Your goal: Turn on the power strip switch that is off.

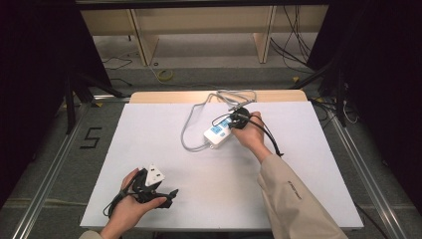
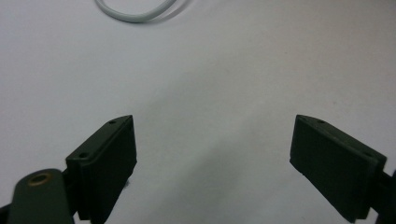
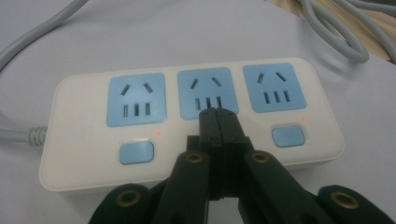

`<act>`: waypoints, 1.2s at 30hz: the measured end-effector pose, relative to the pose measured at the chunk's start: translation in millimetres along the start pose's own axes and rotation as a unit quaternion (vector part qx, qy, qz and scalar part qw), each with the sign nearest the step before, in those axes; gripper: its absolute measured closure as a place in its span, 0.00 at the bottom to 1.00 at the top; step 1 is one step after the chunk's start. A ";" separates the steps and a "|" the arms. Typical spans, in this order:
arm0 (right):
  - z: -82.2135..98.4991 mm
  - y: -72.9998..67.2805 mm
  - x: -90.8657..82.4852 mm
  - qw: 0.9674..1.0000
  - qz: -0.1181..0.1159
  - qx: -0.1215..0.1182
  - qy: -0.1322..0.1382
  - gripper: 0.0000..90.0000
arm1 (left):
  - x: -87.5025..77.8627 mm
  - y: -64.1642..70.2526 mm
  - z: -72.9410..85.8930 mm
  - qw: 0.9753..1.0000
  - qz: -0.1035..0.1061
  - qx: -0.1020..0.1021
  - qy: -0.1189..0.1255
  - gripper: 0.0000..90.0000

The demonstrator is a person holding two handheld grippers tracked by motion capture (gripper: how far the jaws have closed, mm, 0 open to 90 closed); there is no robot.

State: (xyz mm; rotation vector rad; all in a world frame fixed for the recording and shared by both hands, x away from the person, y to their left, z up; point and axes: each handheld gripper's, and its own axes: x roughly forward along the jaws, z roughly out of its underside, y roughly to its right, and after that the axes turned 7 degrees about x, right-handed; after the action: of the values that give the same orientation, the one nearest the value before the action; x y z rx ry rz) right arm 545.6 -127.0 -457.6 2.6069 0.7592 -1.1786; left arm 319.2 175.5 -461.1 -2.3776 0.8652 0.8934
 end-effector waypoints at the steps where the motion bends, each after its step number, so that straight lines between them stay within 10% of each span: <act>1: 0.2 -0.1 -0.1 1.000 0.000 0.001 0.000 1.00 | 0.1 0.0 0.1 1.000 -0.001 0.000 0.001 0.16; 36: 0.0 -0.3 -1.8 1.000 0.003 -0.004 0.005 0.97 | 0.3 0.4 -0.2 1.000 -0.001 0.001 0.001 0.16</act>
State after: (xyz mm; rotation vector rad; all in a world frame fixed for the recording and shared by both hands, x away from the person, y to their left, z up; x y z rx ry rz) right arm 544.4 -127.5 -456.2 2.6090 0.7547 -1.1603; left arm 319.2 174.9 -461.2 -2.3784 0.8623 0.8899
